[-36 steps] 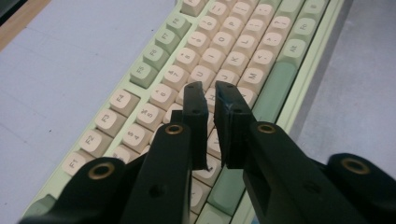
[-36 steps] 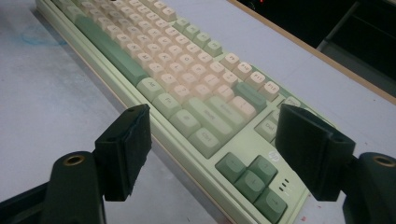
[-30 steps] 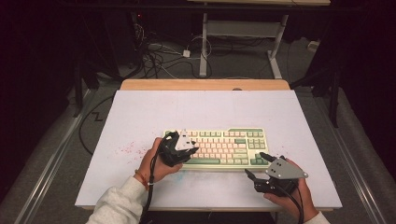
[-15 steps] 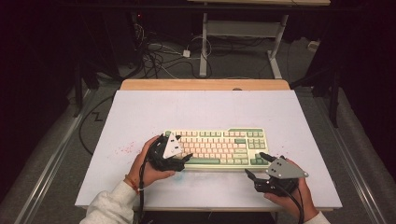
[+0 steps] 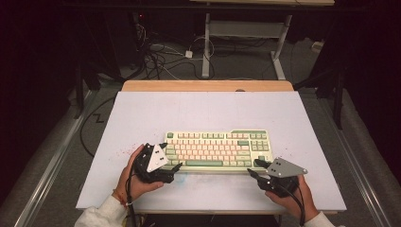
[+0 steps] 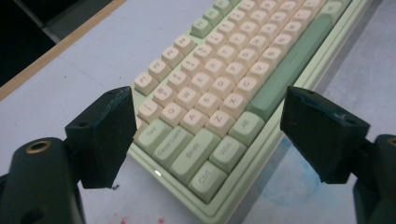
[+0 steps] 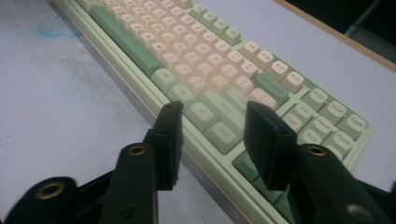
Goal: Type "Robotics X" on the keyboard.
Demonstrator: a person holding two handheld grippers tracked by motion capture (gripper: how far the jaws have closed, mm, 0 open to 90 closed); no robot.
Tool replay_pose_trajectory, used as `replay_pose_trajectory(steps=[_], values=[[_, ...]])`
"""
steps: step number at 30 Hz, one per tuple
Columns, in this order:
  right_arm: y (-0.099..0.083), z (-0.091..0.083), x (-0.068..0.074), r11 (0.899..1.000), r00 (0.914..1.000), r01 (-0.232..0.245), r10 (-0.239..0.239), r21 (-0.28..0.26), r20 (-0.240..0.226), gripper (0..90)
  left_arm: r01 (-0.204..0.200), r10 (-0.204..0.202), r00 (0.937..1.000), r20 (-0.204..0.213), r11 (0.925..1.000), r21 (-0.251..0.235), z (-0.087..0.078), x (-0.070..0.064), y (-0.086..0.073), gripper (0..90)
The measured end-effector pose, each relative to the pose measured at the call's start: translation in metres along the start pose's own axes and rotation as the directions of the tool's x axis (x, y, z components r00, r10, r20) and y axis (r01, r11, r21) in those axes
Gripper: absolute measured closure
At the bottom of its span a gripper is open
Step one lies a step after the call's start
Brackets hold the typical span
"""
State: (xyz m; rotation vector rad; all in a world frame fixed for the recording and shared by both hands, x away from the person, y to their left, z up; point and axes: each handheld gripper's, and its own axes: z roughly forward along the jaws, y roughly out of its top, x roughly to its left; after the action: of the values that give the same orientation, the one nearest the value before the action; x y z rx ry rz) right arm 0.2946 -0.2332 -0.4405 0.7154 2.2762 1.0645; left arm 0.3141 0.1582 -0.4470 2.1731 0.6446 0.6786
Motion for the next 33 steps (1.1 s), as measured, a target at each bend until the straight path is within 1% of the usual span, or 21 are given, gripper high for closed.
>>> replay_pose_trajectory(steps=[2,3,4,6,7,8,9,12,15,18,19,21,23,26,27,29,32,33], values=[[0.003,0.004,-0.001,1.0,1.0,0.005,-0.005,0.01,-0.006,72.3,0.002,-0.002,1.0,-0.004,0.9999,0.015,-0.003,0.0,-0.007,17.5],[0.006,0.007,-0.002,1.0,0.9997,0.005,-0.005,0.01,-0.023,76.1,0.003,-0.003,1.0,-0.006,0.9998,0.021,-0.003,0.0,-0.009,17.5],[0.007,0.008,-0.002,1.0,0.9996,0.003,-0.003,0.013,-0.027,79.1,0.011,-0.01,0.9999,-0.009,0.9996,0.026,-0.004,0.0,-0.011,17.5],[0.013,0.013,-0.003,1.0,0.9989,0.018,-0.017,0.017,-0.045,84.7,0.017,-0.016,0.9998,-0.015,0.9995,0.028,-0.007,0.0,-0.016,17.5],[0.015,0.016,-0.002,1.0,0.9982,0.013,-0.012,0.015,-0.059,86.8,0.022,-0.021,0.9996,-0.021,0.9993,0.031,-0.009,0.0,-0.018,17.5],[0.017,0.019,-0.002,1.0,0.9976,0.019,-0.018,0.021,-0.068,87.9,0.029,-0.028,0.9993,-0.024,0.9991,0.031,-0.01,0.0,-0.02,17.5],[0.02,0.022,-0.003,0.999,0.997,0.027,-0.025,0.023,-0.073,89.0,0.038,-0.038,0.9991,-0.017,0.9988,0.03,-0.011,0.0,-0.022,17.5],[0.027,0.033,-0.004,0.999,0.9951,0.033,-0.03,0.029,-0.094,90.0,0.049,-0.048,0.9987,-0.016,0.998,0.04,-0.011,0.0,-0.028,17.5],[0.037,0.047,-0.006,0.999,0.9949,0.036,-0.032,0.038,-0.095,90.0,0.058,-0.057,0.9983,-0.009,0.9973,0.045,-0.01,0.001,-0.03,17.5],[0.047,0.063,-0.007,0.998,0.9948,0.035,-0.03,0.049,-0.097,90.0,0.056,-0.055,0.9984,-0.008,0.9972,0.05,-0.009,0.001,-0.03,17.5],[0.051,0.07,-0.007,0.997,0.9949,0.042,-0.036,0.058,-0.094,90.0,0.054,-0.053,0.9985,-0.01,0.9971,0.053,-0.009,0.001,-0.03,17.5],[0.056,0.079,-0.008,0.997,0.9957,0.036,-0.031,0.062,-0.087,90.0,0.053,-0.053,0.9986,-0.006,0.9971,0.054,-0.009,0.0,-0.03,17.5],[0.06,0.088,-0.008,0.996,0.9959,0.041,-0.035,0.077,-0.084,90.0,0.046,-0.046,0.9989,-0.007,0.9973,0.057,-0.009,-0.001,-0.03,17.5],[0.064,0.1,-0.011,0.995,0.9962,0.042,-0.034,0.095,-0.08,90.0,0.043,-0.042,0.9991,-0.006,0.9972,0.062,-0.01,-0.002,-0.031,17.5],[0.064,0.103,-0.01,0.994,0.9967,0.035,-0.027,0.105,-0.077,90.0,0.041,-0.041,0.9991,-0.007,0.9972,0.063,-0.01,-0.002,-0.031,17.5],[0.065,0.109,-0.011,0.992,0.9963,0.042,-0.032,0.121,-0.08,90.0,0.039,-0.039,0.9992,-0.004,0.9967,0.071,-0.01,-0.002,-0.032,17.5],[0.065,0.115,-0.011,0.99,0.9962,0.045,-0.034,0.134,-0.08,90.0,0.048,-0.048,0.9988,-0.003,0.996,0.075,-0.011,-0.002,-0.035,17.5],[0.065,0.116,-0.011,0.99,0.9962,0.051,-0.041,0.135,-0.077,90.0,0.052,-0.052,0.9987,-0.004,0.9957,0.076,-0.012,-0.003,-0.036,17.5]])
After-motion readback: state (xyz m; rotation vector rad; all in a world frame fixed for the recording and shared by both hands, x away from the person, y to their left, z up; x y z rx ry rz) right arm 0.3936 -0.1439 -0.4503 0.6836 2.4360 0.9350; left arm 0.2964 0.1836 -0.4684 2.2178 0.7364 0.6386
